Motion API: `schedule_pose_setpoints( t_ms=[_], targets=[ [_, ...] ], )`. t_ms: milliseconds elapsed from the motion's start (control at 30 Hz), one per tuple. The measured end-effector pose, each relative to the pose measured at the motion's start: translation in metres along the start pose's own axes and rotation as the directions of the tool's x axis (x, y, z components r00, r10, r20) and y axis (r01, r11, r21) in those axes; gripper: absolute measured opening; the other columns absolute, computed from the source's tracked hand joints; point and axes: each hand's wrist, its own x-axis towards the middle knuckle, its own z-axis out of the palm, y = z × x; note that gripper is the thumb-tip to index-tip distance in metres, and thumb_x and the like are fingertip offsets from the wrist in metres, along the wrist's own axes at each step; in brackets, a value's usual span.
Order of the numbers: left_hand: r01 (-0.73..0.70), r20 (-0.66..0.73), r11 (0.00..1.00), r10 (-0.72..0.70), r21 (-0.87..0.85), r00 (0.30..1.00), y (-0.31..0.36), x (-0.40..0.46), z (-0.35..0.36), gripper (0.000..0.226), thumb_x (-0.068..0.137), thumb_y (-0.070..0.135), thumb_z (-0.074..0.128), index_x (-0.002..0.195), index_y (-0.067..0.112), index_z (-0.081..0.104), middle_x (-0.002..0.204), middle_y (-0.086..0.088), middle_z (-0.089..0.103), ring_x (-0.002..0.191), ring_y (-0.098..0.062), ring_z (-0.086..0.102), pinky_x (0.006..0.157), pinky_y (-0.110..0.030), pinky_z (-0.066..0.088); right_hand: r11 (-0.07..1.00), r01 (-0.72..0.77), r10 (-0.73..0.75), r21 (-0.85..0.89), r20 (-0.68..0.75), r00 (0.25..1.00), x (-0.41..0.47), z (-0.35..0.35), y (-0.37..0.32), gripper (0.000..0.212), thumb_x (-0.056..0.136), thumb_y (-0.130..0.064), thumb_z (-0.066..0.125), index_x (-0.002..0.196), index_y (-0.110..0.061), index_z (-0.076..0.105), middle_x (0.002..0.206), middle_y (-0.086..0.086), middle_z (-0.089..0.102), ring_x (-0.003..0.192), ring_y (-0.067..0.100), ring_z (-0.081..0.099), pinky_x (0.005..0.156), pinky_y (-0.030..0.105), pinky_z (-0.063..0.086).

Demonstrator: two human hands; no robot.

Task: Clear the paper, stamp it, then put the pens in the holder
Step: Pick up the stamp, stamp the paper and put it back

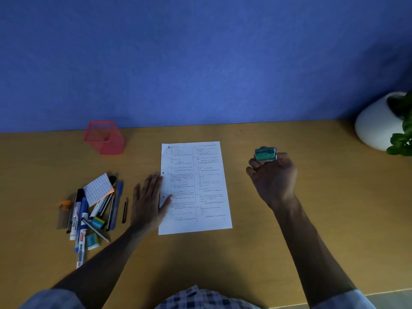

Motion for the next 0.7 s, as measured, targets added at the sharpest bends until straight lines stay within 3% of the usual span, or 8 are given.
schedule_pose_setpoints(
  t_ms=[233,433,600,700],
  targets=[
    [-0.003,0.000,1.000,0.003,0.007,1.000,0.001,0.000,-0.001,0.076,0.095,0.064,0.019,0.155,0.018,0.017,0.163,-0.001,0.018,0.152,-0.017,0.010,0.123,-0.048,0.007,0.995,-0.036,0.026,0.094,0.102,0.994,-0.029,0.017,0.011,0.021,0.074,-0.030,0.046,0.079,-0.013,0.057,0.072,0.002,0.040,0.062,0.016,0.042,0.058,0.027,0.035],
    [-0.005,0.006,1.000,0.005,0.012,1.000,0.000,0.001,-0.001,0.077,0.094,0.065,0.019,0.155,0.017,0.017,0.163,-0.001,0.018,0.152,-0.019,0.011,0.123,-0.049,0.008,0.998,0.005,-0.012,0.069,0.101,0.995,-0.041,0.012,0.021,0.017,0.068,-0.027,0.057,0.079,-0.015,0.063,0.070,0.001,0.047,0.060,0.016,0.043,0.057,0.027,0.036],
    [-0.003,0.016,1.000,0.003,0.003,1.000,0.000,0.000,-0.002,0.077,0.095,0.066,0.017,0.155,0.019,0.014,0.164,0.000,0.016,0.152,-0.018,0.009,0.123,-0.048,0.006,0.966,0.103,-0.113,-0.236,-0.030,0.993,-0.052,-0.011,0.040,0.020,0.085,-0.023,0.047,0.080,-0.017,0.065,0.068,0.002,0.048,0.060,0.015,0.047,0.060,0.027,0.036],
    [0.001,0.012,1.000,-0.001,0.007,1.000,0.001,0.000,-0.003,0.077,0.094,0.066,0.019,0.155,0.020,0.015,0.163,-0.001,0.019,0.151,-0.021,0.014,0.122,-0.050,0.010,0.825,0.188,-0.220,-0.533,0.004,0.976,-0.060,-0.027,0.053,0.016,0.087,-0.021,0.046,0.083,-0.014,0.061,0.070,0.004,0.051,0.062,0.016,0.045,0.058,0.027,0.035]
  ],
)
